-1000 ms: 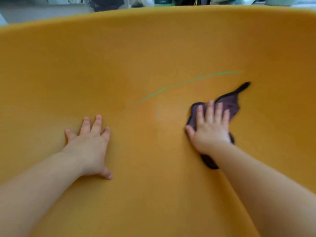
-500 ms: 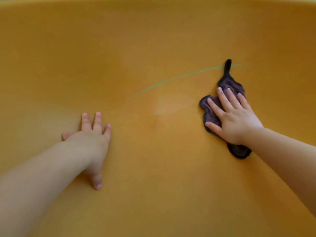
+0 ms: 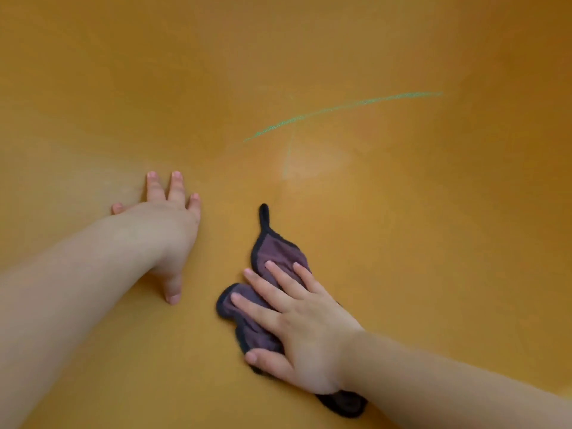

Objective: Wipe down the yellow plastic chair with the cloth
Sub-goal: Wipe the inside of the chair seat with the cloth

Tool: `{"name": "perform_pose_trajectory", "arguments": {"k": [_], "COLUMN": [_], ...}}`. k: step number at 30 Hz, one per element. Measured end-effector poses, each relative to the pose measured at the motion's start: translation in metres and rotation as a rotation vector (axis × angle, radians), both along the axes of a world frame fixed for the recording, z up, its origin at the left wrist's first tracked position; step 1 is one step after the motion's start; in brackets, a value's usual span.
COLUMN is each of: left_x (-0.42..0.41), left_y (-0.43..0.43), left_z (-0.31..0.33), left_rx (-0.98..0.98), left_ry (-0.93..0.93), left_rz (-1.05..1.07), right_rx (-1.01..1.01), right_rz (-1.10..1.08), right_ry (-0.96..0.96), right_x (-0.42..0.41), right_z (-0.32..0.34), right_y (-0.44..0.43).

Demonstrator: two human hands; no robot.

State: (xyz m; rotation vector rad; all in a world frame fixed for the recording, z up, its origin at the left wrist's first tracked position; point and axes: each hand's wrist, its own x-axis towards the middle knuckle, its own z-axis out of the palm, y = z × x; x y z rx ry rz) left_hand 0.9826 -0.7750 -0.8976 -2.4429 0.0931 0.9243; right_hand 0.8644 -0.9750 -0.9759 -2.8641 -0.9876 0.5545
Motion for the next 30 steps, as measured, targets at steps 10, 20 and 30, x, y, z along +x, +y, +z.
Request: {"name": "perform_pose_trajectory", "arguments": {"k": [10,20,30], "left_x": [-0.005,-0.001,-0.003], "left_y": [0.0,-0.008,-0.002], "left_z": [0.002,-0.012,-0.025], "left_rx": [0.002,0.124,-0.022], "left_ry": [-0.014,-0.051,-0.032], "left_rz": [-0.022,-0.108,-0.041], "right_rx": [-0.537,-0.028,-0.492], "right_rz": [-0.845,-0.271,-0.817], "right_ry": [-0.384,-0.026,-0.378], "right_x": [0.087,-0.021,0.064], "right_z": [0.03,-0.005,0.022], "right_y": [-0.173,0.052,-0.164]}}
